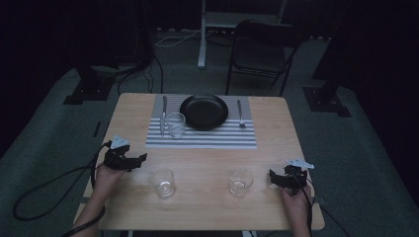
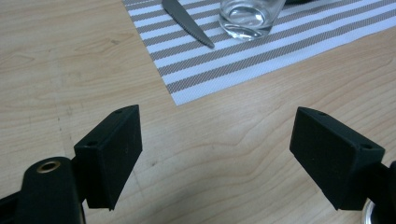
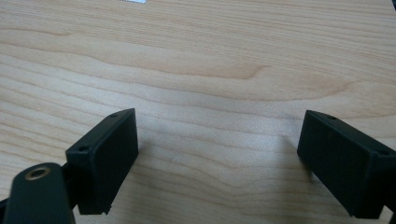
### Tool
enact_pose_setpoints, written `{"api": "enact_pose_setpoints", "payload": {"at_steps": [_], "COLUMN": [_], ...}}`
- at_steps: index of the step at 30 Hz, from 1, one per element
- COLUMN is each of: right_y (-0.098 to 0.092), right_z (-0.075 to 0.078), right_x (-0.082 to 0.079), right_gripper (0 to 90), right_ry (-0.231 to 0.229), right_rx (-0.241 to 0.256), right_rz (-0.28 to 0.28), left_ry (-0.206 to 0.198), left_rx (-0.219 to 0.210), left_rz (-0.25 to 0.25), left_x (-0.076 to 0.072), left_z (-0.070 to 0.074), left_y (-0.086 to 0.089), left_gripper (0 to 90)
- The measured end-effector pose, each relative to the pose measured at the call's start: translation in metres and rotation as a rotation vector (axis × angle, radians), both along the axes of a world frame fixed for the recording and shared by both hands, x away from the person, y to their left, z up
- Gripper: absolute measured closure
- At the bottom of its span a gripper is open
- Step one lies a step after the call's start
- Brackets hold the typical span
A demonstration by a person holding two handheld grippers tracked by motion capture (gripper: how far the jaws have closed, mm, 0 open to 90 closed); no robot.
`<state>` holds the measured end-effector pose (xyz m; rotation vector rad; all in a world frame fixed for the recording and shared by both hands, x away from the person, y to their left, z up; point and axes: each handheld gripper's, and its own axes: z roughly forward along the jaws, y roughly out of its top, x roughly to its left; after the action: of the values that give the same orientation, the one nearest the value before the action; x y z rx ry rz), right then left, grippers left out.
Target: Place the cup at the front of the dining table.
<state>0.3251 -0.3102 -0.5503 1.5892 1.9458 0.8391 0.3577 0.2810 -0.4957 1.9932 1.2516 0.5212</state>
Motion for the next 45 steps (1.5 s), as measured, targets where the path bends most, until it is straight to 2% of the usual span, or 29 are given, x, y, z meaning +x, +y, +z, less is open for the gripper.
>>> {"api": "enact_pose_setpoints", "payload": {"at_steps": [8, 16, 27, 37, 45], "right_y": [0.0, 0.0, 0.0, 0.0, 0.0], "right_z": [0.0, 0.0, 0.0, 0.0, 0.0], "right_x": [0.0, 0.0, 0.0, 0.0, 0.0], "right_gripper": [11.9, 11.9, 11.9, 11.9, 11.9], "right_ry": [0.0, -0.001, -0.001, 0.0, -0.001], "right_rx": [0.0, 0.0, 0.0, 0.0, 0.0], "right_rz": [0.0, 0.0, 0.001, 0.001, 0.001], "left_ry": [-0.015, -0.028, -0.018, -0.008, 0.001], "left_rx": [0.0, 0.001, -0.02, 0.014, 0.009], "left_rz": [0.018, 0.046, 0.08, 0.094, 0.089], "left_x": [-0.006, -0.022, -0.039, -0.054, -0.064], "left_z": [0.002, -0.002, -0.014, -0.023, -0.029], "left_y": [0.008, 0.018, 0.03, 0.034, 0.037], "left_gripper": [17.6, 17.6, 17.6, 17.6, 17.6]}}
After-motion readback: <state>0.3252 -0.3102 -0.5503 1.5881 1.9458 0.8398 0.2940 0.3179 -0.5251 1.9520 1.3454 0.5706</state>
